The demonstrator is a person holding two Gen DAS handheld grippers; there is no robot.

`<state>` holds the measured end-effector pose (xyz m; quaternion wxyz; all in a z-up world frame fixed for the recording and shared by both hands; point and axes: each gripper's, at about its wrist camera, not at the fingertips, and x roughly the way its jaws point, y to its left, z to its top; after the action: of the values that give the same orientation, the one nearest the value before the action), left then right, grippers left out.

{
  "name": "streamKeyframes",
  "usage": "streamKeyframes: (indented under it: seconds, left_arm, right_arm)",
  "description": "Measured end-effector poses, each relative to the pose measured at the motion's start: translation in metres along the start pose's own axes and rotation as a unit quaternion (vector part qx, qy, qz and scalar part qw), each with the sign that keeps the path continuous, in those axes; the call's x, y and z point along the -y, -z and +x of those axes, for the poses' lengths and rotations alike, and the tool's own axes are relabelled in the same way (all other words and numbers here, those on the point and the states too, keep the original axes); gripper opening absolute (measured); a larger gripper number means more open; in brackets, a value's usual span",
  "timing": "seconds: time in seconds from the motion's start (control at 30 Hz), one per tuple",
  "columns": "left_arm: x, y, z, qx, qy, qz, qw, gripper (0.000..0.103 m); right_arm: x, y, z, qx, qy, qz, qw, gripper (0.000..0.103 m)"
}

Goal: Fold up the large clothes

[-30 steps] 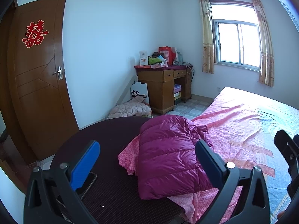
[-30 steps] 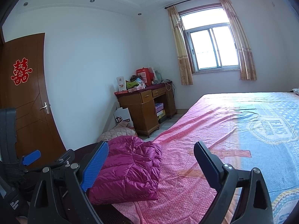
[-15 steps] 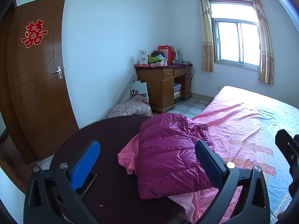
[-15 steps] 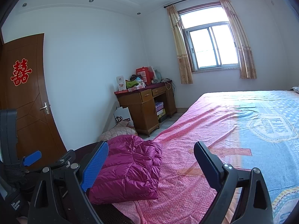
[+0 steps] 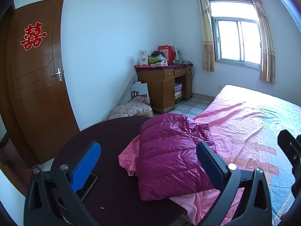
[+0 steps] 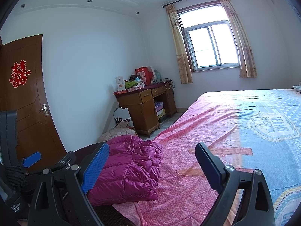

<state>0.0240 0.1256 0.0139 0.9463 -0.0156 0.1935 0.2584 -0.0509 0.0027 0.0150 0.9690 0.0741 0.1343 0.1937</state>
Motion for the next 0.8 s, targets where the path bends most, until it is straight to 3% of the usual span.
streamKeyframes:
  seconds: [0.8]
  left_arm:
    - [0.0079, -0.0004, 0.0027, -0.002, -0.006, 0.016, 0.9998, 0.103]
  right_arm:
    - [0.0045, 0.0047, 0.0023, -0.005, 0.006, 0.01, 1.0, 0.093]
